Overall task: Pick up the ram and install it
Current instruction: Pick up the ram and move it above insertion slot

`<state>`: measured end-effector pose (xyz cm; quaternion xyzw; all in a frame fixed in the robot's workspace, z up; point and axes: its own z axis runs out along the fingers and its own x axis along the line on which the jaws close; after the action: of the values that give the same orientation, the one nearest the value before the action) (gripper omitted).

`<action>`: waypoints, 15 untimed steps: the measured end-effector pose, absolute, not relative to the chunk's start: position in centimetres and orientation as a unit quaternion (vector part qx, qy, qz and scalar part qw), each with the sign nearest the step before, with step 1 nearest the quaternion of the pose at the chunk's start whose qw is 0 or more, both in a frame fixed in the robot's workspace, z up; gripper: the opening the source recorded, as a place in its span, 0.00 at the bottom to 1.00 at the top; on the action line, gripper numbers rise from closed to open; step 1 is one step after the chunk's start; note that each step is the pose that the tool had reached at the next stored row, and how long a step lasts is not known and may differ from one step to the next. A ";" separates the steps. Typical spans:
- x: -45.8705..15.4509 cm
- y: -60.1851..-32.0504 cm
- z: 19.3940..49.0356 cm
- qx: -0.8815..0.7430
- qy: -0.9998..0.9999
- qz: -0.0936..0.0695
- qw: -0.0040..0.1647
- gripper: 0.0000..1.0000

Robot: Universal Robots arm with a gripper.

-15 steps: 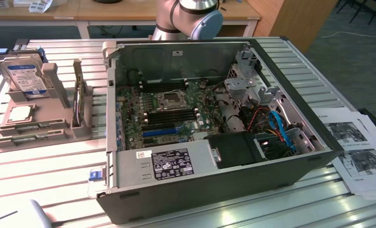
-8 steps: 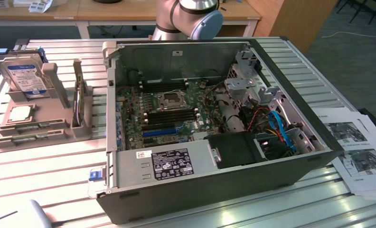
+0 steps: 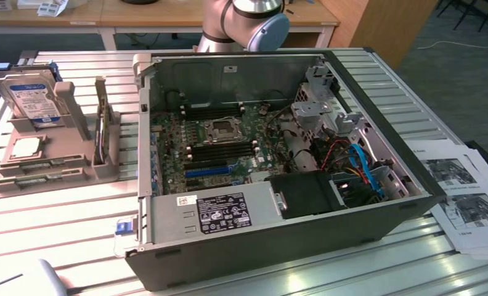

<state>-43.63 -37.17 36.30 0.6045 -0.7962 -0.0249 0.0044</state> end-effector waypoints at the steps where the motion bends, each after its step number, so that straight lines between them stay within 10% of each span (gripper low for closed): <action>1: -43.6 -37.2 36.3 0.610 -0.792 -0.025 0.005 0.10; 15: -43.6 -37.2 36.3 0.678 -0.735 -0.024 0.007 0.10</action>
<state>-43.63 -37.17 36.31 0.6776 -0.7350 -0.0244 0.0068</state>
